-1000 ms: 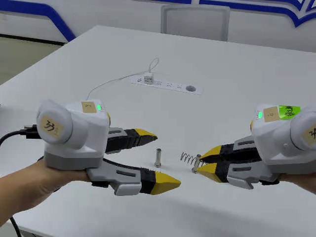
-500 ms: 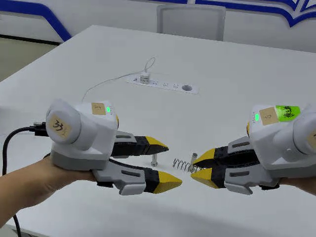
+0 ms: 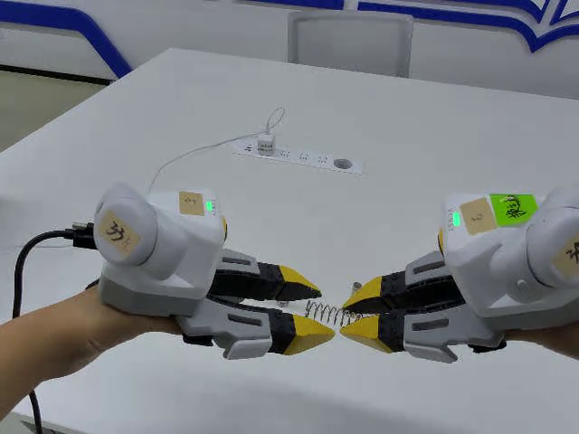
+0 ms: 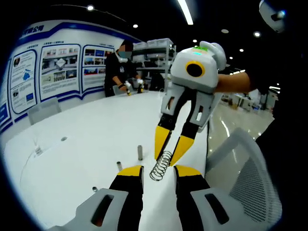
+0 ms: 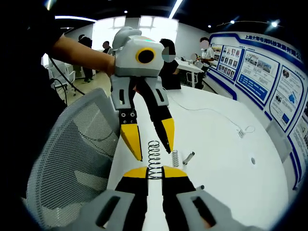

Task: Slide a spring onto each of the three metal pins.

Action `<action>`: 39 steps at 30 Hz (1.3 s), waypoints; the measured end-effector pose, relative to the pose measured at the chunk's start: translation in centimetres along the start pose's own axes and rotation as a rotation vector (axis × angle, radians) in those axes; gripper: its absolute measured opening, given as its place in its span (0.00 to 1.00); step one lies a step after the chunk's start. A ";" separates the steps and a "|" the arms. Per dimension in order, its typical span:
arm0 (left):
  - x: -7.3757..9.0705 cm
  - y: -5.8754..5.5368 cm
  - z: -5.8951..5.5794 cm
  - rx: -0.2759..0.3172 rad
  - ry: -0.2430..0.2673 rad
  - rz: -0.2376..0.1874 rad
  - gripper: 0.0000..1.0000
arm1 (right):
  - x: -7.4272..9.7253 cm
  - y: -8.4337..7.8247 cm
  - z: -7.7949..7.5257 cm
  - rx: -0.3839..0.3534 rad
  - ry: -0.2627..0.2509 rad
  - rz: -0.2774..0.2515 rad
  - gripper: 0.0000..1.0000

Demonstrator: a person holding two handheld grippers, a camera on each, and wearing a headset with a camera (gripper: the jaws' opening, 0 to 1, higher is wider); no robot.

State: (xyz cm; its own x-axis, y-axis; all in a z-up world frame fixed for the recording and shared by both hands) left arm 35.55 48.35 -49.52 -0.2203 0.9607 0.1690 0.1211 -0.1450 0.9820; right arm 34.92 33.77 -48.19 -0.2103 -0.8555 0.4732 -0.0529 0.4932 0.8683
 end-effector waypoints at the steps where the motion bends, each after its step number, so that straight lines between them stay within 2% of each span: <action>1: 0.0 0.0 -0.1 -0.004 -0.003 0.004 0.24 | 0.0 0.0 0.1 0.002 0.005 0.001 0.11; 3: -0.1 -0.1 -0.1 -0.019 -0.003 0.012 0.23 | -0.1 0.1 0.3 0.010 0.017 0.002 0.11; 9: 0.0 -0.2 -0.3 -0.009 -0.016 0.009 0.17 | -0.1 0.4 0.3 0.029 0.023 0.012 0.11; 14: 0.1 -0.2 -0.4 -0.023 -0.019 0.013 0.15 | -0.3 0.5 0.4 0.032 0.031 0.014 0.11; 16: 0.2 -0.3 -0.5 -0.042 -0.024 0.021 0.14 | -0.4 0.6 0.4 0.039 0.033 0.017 0.11; 18: 0.3 -0.3 -0.6 -0.096 -0.034 0.028 0.13 | -0.4 0.6 0.4 0.047 0.037 0.020 0.11; 22: 0.2 -0.2 -0.8 -0.137 -0.042 0.024 0.11 | -0.3 0.6 0.4 0.072 0.046 0.025 0.11; 29: 0.2 0.0 -0.8 -0.135 -0.052 0.019 0.10 | -0.2 0.8 0.3 0.081 0.053 0.015 0.13; 32: 0.2 0.0 -0.8 -0.141 -0.047 0.021 0.10 | -0.2 0.8 0.3 0.067 0.044 0.000 0.17; 36: 0.4 0.0 -0.8 -0.136 -0.051 0.015 0.10 | -0.4 0.0 0.2 0.060 0.030 0.032 0.17; 39: 0.5 0.0 -0.9 -0.139 -0.057 0.019 0.10 | -0.3 -0.2 0.1 0.042 0.025 0.023 0.16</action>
State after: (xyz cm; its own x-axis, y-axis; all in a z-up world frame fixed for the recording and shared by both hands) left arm 34.52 48.66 -49.40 -0.1632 0.9688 0.1864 -0.0118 -0.1908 0.9816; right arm 34.87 33.97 -48.48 -0.1871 -0.8473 0.4970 -0.0893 0.5185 0.8504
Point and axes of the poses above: the centre of the closed fingertips' face, and the gripper's own axes: x roughly backward along the fingers, z roughly to its left, y roughly out of its top, the point moved 9 cm from there along x, roughly backward along the fingers, and after that the axes turned 12 degrees about -z, right-handed, at the moved point
